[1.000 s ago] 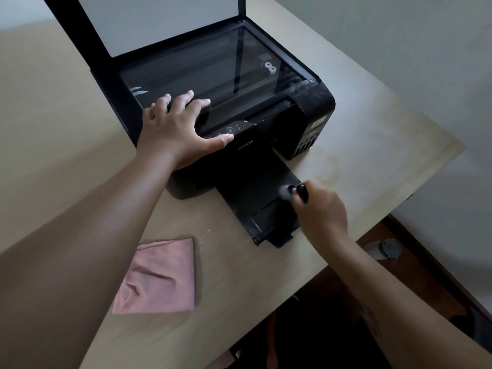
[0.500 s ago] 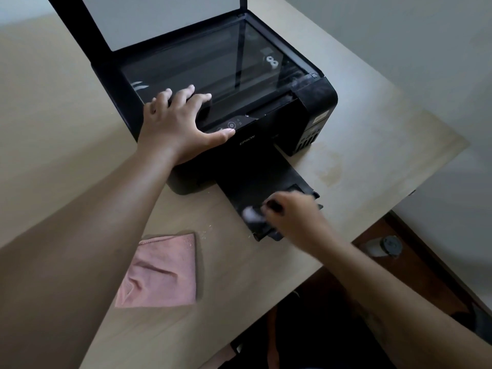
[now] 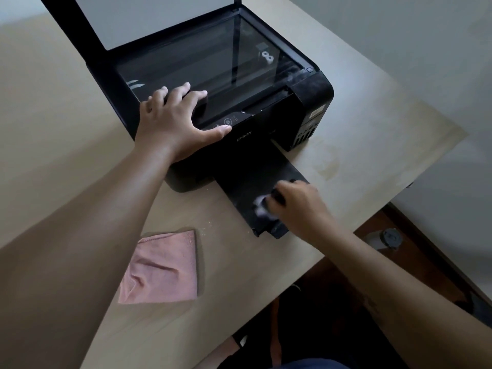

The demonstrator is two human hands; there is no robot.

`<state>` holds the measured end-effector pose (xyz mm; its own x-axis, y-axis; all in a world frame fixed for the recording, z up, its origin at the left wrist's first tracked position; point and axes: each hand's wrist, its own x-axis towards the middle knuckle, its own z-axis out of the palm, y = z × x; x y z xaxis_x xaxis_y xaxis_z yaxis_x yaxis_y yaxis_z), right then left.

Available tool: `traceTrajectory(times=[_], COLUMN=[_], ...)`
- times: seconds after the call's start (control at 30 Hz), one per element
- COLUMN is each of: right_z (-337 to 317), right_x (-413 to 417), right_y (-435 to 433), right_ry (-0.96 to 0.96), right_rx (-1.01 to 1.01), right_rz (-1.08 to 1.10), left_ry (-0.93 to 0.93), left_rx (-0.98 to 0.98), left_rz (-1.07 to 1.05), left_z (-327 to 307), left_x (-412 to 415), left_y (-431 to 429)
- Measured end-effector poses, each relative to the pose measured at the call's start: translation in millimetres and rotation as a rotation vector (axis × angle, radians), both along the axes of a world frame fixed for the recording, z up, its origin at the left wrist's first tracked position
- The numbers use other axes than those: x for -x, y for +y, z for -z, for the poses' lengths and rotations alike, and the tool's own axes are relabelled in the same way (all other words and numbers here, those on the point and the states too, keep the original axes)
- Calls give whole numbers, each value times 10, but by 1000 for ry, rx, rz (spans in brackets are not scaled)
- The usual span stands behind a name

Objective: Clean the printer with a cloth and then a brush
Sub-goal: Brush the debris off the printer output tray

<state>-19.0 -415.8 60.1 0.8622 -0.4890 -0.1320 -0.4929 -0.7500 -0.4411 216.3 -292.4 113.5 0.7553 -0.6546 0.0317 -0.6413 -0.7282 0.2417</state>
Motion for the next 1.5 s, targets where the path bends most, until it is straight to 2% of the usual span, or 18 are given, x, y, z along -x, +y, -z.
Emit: traceTrajectory(times=[0.07, 0.13, 0.23, 0.37, 0.47, 0.57, 0.7, 0.8, 0.83, 0.9, 0.97, 1.03, 1.1, 1.17, 1.23, 1.33, 1.43, 1.5], right_z=[-22, -5, 22, 33, 6, 2, -7, -36, -27, 9, 23, 31, 64, 101, 91, 102, 72, 57], right_x=[-11, -45, -62, -85, -102, -97, -23, 104, 134, 144, 131, 141, 159, 172, 171, 126, 35, -1], right_y=[18, -83, -44, -63, -82, -134, -176, -404, -432, -384, -372, -448, -464, -434, -471, -468, -501, -518], right_ry=[36, 18, 78, 6, 61, 2, 78, -2, 3, 40, -17, -126, -96, -109, -187, -138, -183, -103], right_rx=[-84, -56, -135, -153, -226, -153, -232, 16, 67, 8, -22, 83, 164, 175, 189, 118, 105, 58], right_rz=[-8, 123, 20, 113, -5, 120, 15, 241, 214, 74, 116, 217, 95, 54, 151, 55, 205, 130], left_ry=[2, -2, -6, -5, -7, -12, -14, -13, -14, -12, -8, -12, -13, -11, -15, -10, -17, -15], left_rx=[-8, -15, -10, -6, -7, -1, 0, -1, -2, -1, 6, 2, -2, -1, 0, 5, 3, 1], left_rz=[-1, -2, -5, -7, -2, -6, -5, -9, -9, -8, -4, -4, -2, 0, -3, -5, -8, -5], left_z=[-6, -4, 7, 11, 11, 4, 13, 14, 15, 16, 16, 11, 14, 14, 14, 19, 17, 16], left_x=[-8, -10, -14, -20, -17, -17, -20, -22, -21, -16, -21, -15, -10, -10, -15, -11, -10, -9], left_y=[-1, 4, -4, -1, -10, -7, 1, 11, 12, 16, 8, 17, 14, 4, 7, 2, 1, -3])
